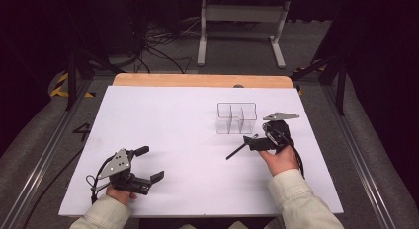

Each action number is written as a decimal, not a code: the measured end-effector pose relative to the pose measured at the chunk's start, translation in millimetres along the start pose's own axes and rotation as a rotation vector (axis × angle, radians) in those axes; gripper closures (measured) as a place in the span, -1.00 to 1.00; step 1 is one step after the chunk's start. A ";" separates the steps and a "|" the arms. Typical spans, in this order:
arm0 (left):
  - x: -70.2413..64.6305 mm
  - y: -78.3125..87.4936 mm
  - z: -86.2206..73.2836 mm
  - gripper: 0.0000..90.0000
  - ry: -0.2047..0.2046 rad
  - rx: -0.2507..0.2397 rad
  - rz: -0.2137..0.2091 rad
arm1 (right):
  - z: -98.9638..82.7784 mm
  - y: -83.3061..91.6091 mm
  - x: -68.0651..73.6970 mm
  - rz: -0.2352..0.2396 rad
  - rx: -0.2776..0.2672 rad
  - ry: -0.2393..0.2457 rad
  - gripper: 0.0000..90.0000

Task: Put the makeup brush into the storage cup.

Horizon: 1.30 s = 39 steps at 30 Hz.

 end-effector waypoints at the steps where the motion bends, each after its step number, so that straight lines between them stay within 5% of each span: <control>1: 0.0 0.0 0.0 -1.00 0.000 0.000 0.000 | -0.1 -0.9 0.4 0.000 0.008 -0.003 -0.95; 19: 0.2 -0.1 -0.1 -1.00 0.011 -0.003 -0.003 | -1.1 -25.1 3.2 -0.044 0.120 -0.055 -0.96; 39: 0.1 -0.5 0.1 -1.00 0.008 -0.005 -0.003 | -17.1 -51.9 5.2 -0.076 0.268 -0.058 -0.89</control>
Point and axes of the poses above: each handheld gripper's, and its own axes: y roughly backward along the jaws, z roughly out of its top, x roughly to its left, the point moved 9 cm from there along -y, roughly forward along the jaws, and after that the axes turned 9 degrees about -z, right-handed, at the moved point
